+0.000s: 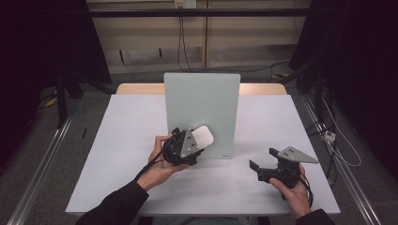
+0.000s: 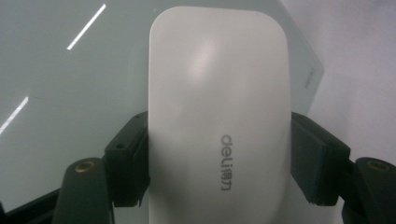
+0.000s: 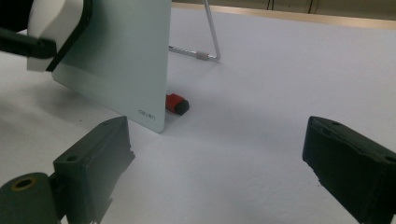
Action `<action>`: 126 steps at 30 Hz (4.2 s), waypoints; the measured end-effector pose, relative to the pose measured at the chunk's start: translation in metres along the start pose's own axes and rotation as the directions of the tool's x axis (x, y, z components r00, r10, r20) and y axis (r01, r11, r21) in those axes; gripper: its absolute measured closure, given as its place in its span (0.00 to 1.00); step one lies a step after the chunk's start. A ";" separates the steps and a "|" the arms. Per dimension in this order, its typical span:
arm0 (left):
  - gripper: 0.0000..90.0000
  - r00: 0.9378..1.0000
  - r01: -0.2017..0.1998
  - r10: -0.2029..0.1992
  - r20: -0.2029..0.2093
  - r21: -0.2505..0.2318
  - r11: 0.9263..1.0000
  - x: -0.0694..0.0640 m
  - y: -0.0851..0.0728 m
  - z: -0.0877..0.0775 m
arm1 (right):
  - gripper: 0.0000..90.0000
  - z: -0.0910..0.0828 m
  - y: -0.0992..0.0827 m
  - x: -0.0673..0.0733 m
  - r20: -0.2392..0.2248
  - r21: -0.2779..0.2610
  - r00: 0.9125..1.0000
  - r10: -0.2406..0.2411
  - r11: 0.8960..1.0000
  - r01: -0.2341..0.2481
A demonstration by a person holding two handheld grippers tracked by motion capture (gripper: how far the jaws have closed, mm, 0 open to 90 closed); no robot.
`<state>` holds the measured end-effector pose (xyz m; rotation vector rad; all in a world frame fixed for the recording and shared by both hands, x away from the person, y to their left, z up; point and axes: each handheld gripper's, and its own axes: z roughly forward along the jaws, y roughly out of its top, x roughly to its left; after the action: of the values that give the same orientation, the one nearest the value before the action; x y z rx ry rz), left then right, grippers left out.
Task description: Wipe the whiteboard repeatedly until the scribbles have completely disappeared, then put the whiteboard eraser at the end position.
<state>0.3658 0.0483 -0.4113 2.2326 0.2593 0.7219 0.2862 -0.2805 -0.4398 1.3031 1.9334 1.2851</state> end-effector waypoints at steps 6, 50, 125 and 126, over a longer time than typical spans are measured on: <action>0.34 1.000 0.005 -0.005 0.003 -0.007 1.000 0.001 -0.001 0.000 | 0.09 0.000 0.000 0.000 0.000 0.000 1.000 0.001 1.000 -0.001; 0.34 0.989 0.096 -0.106 -0.107 -0.095 0.991 0.047 0.011 -0.029 | 0.09 0.001 0.000 0.000 0.000 0.003 1.000 0.000 1.000 0.000; 0.34 0.918 0.246 -0.255 0.303 0.068 0.967 0.030 -0.010 -0.049 | 0.08 0.001 0.000 0.001 -0.008 0.003 1.000 -0.001 1.000 0.001; 0.34 0.919 0.241 -0.250 0.306 0.069 0.968 0.028 -0.010 -0.049 | 0.08 0.001 0.000 0.001 -0.008 0.003 1.000 0.000 1.000 0.000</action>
<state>0.3610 0.0958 -0.3806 2.2504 0.3855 0.2252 0.2865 -0.2787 -0.4399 1.3008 1.9414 1.2895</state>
